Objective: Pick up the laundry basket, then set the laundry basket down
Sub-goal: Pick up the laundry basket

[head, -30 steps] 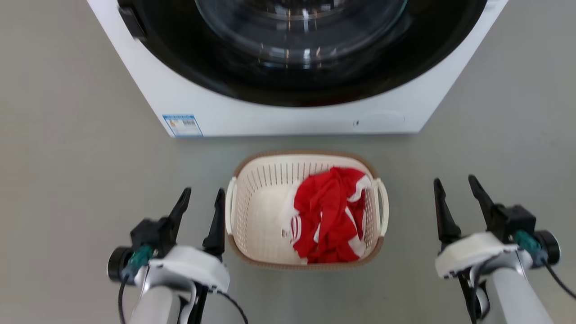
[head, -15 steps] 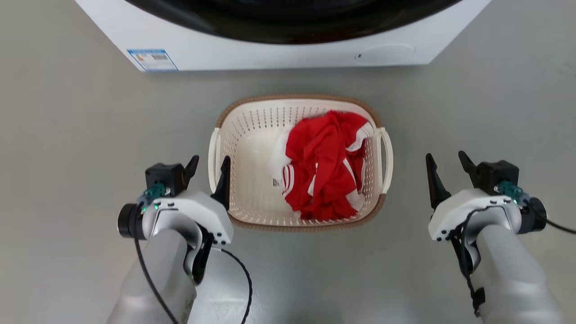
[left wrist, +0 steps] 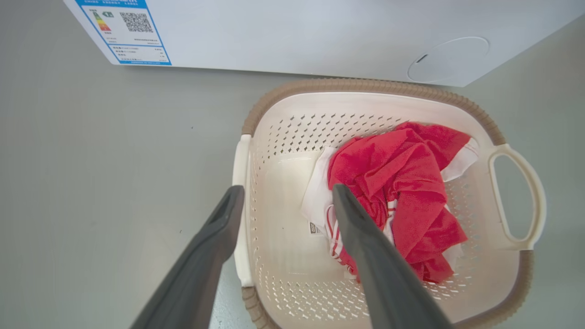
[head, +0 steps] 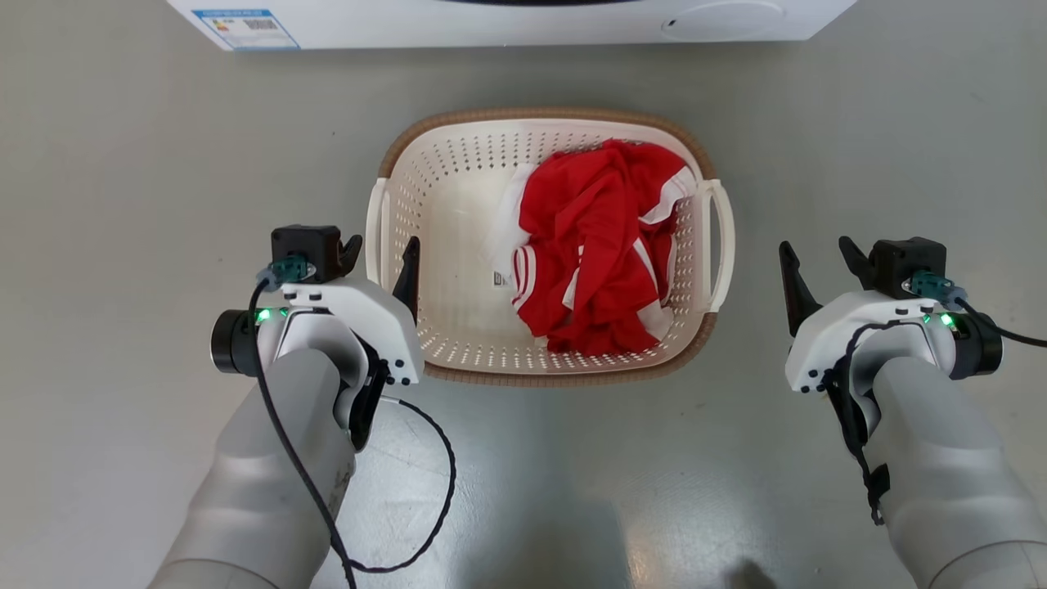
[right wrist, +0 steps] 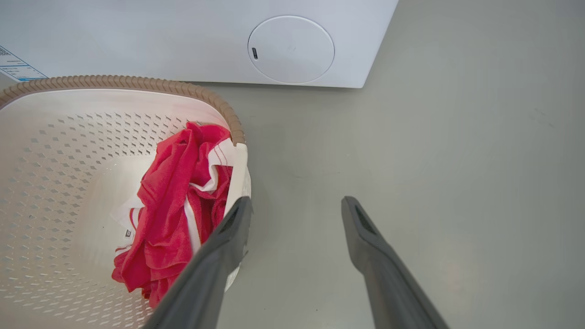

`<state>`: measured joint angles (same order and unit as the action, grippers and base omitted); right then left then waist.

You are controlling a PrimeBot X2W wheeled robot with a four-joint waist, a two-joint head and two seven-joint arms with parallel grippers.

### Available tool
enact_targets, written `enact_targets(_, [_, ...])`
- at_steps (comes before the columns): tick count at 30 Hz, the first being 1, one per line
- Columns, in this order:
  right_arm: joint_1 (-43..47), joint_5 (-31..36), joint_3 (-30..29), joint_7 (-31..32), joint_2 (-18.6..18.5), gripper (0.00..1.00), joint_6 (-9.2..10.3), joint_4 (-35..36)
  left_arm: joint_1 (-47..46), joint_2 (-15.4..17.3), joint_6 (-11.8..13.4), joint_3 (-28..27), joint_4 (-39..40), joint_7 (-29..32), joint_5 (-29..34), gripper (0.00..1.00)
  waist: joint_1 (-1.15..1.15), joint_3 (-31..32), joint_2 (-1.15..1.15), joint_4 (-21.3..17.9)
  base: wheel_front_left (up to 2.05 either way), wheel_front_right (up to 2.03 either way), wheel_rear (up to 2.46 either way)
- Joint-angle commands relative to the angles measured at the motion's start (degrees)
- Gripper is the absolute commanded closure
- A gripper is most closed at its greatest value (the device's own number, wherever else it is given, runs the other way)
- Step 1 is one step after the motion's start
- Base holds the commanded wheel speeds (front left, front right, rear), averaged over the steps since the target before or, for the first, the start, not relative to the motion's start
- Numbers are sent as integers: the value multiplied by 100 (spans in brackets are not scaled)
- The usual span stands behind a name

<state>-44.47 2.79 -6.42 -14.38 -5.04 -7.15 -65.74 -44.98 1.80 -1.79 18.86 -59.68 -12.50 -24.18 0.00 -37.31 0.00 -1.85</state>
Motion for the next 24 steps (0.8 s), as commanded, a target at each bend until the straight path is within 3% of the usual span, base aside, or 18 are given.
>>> enact_targets(1, [-1,-64,145,-62,20,0,-34,-8,-94,108,30,-49,-23,53,-99,0,0,-67,0,39,0,0,0])
enact_targets(24, [-304,-305,676,-62,7,0,-34,-114,-904,108,199,758,-752,40,-615,0,0,-636,0,163,0,0,0])
